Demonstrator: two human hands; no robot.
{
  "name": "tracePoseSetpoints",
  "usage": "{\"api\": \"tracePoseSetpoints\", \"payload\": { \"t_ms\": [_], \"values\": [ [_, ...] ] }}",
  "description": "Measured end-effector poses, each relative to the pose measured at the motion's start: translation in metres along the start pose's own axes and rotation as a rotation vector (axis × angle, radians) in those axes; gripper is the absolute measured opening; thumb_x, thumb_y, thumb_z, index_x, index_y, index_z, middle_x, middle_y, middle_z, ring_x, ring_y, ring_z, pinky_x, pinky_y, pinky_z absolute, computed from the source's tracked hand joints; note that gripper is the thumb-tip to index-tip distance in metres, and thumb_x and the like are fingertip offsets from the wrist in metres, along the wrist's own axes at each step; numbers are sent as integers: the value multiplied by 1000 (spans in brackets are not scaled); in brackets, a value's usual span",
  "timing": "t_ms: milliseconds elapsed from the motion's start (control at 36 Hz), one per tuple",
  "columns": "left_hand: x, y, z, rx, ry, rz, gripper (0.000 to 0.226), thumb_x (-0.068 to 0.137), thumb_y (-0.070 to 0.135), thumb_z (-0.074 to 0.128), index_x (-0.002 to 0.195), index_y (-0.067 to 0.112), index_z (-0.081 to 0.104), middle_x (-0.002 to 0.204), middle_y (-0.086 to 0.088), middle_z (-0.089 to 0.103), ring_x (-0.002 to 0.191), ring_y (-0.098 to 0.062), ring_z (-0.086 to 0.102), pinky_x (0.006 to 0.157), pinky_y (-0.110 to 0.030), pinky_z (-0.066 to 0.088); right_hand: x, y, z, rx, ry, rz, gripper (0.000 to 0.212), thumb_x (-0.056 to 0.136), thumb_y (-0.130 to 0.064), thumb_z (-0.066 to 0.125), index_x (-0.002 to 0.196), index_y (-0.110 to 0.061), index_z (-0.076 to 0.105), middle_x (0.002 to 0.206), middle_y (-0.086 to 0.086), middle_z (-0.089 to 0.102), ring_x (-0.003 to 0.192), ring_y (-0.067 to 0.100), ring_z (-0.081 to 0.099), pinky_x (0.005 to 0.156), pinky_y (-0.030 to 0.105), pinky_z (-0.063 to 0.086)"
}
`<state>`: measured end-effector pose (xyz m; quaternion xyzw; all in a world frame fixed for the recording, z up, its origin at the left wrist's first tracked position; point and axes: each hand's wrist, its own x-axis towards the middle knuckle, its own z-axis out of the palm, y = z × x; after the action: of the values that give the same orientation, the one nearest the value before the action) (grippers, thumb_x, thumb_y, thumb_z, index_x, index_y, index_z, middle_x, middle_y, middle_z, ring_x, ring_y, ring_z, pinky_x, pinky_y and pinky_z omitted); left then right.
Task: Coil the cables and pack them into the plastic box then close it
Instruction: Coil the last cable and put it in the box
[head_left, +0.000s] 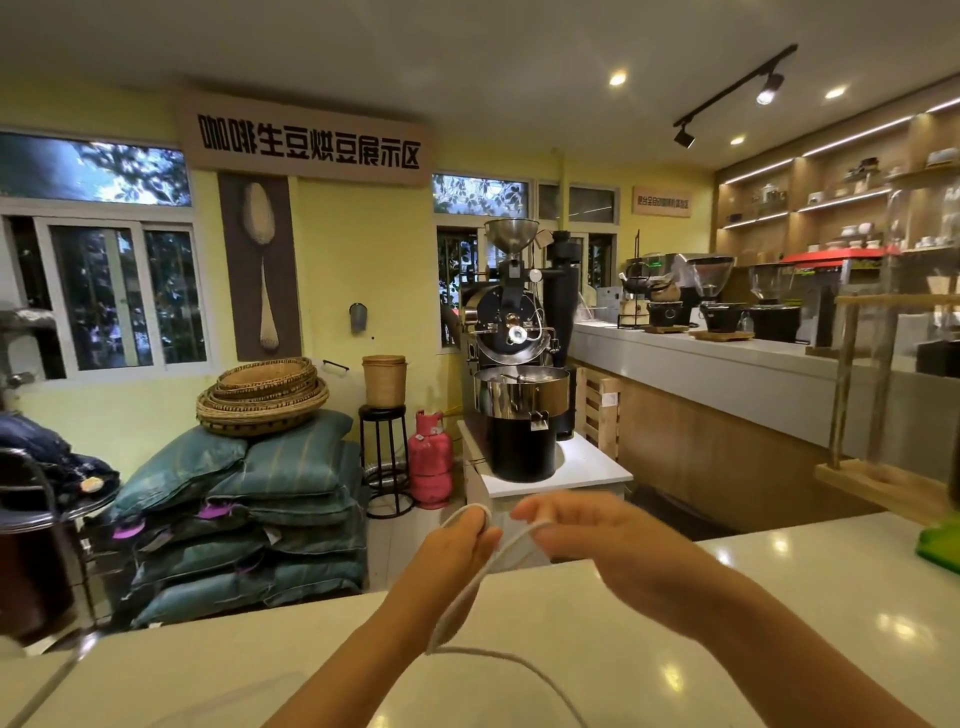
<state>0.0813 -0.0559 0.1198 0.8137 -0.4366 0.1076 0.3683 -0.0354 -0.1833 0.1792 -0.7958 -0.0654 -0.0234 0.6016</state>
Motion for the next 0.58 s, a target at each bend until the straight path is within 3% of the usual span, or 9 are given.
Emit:
{"api": "tracePoseSetpoints", "payload": {
  "t_ms": [83,139,194,361,472,583],
  "values": [
    [-7,3,2,-123,-1,14,30,96,27,30,67,26,34,62,8,39,53,-3,39,54,-16,34,8,-10,-5,76,95,-17,26,88,-13,46,64,-13,57,77,-2,62,85,12,55,80,25,39],
    [-11,9,2,-251,-15,-32,34,96,23,31,63,22,32,56,9,38,47,-1,39,50,-14,34,13,-16,-8,234,118,-51,32,86,-14,44,56,-14,53,56,-3,60,71,13,55,78,30,39],
    [-16,17,2,-393,-3,-55,36,93,14,40,59,17,30,48,11,37,43,0,34,48,-11,32,18,-21,-11,454,97,-67,21,77,-20,47,57,-12,47,43,-3,51,54,13,53,73,31,41],
    [-29,29,4,-448,-86,-89,33,97,16,32,66,18,44,60,6,40,49,1,38,52,-11,32,36,-30,-21,885,81,-140,13,75,-21,48,77,-12,57,41,-5,50,38,6,52,50,19,51],
    [-37,40,0,-413,-132,-34,27,91,35,35,72,20,45,57,12,43,54,0,36,57,-17,31,51,-26,-32,846,188,-127,24,95,-16,37,92,-7,59,47,-3,58,40,5,55,50,18,52],
    [-41,54,-8,-483,-197,-18,21,85,37,40,74,20,47,53,19,45,56,0,37,59,-17,32,60,-9,-30,735,271,-27,25,95,-12,39,77,-5,55,51,3,62,40,8,57,48,19,53]
  ]
}}
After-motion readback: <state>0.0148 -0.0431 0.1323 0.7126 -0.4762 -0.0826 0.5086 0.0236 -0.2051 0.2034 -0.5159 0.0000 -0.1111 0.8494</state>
